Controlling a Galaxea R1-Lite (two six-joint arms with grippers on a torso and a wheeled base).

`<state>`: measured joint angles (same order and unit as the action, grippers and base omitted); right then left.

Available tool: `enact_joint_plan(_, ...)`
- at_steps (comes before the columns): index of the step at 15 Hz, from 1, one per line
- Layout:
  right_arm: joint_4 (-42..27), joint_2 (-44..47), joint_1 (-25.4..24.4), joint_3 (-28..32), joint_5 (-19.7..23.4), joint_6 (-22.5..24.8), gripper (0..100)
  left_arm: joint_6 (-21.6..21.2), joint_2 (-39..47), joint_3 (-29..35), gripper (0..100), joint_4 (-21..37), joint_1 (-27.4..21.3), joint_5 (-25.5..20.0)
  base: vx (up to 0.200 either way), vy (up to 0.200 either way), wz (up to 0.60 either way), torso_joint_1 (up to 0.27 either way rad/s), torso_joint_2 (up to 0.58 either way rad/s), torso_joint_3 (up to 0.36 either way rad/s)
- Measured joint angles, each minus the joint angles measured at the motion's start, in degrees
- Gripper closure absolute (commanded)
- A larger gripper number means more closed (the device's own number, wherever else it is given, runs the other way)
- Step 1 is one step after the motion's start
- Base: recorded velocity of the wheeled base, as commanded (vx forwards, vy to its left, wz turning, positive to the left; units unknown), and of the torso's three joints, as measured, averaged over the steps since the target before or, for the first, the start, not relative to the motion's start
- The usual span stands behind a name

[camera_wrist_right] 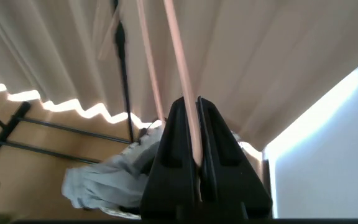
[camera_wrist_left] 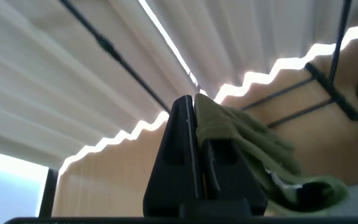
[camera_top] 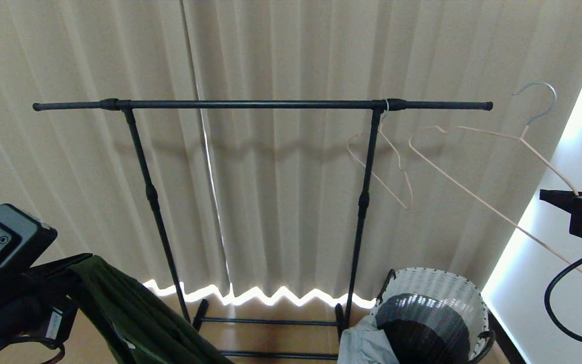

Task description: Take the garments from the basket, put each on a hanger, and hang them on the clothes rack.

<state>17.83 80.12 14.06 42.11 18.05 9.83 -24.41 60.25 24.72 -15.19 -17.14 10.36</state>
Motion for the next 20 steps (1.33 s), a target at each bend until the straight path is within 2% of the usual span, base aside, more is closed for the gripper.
enact_joint_plan(4, 0.11, -0.07, -0.37, 0.30, 0.01, 0.00, 100, -0.39, 0.41, 0.13, 100, -0.20, 0.00, 0.00, 0.000, 0.200, 0.00, 0.004, 0.00, 0.004)
enact_joint_plan(11, 0.11, 0.21, -4.11, 0.37, -0.05, 0.16, 100, -0.39, 1.46, 1.51, 100, -0.27, 0.00, -0.02, 0.000, 0.200, 0.00, 0.002, 0.00, 0.000)
enact_joint_plan(14, -0.16, 0.56, -6.64, 0.30, -0.29, 0.24, 100, -0.72, 2.24, 1.05, 100, -0.24, 0.00, 0.00, 0.000, 0.000, 0.00, 0.000, 0.00, 0.000)
enact_joint_plan(17, -0.84, 1.72, -11.85, 0.00, -0.82, -0.44, 100, -1.73, 3.18, 1.07, 100, -0.35, -0.22, -0.02, 0.000, 0.000, 0.00, 0.000, 0.00, 0.000)
enact_joint_plan(20, -0.93, 3.45, -20.44, -0.22, -2.02, -7.34, 100, -1.95, 4.61, 1.77, 100, -0.13, -1.40, 0.39, 0.000, 0.000, 0.00, 0.000, 0.00, 0.000)
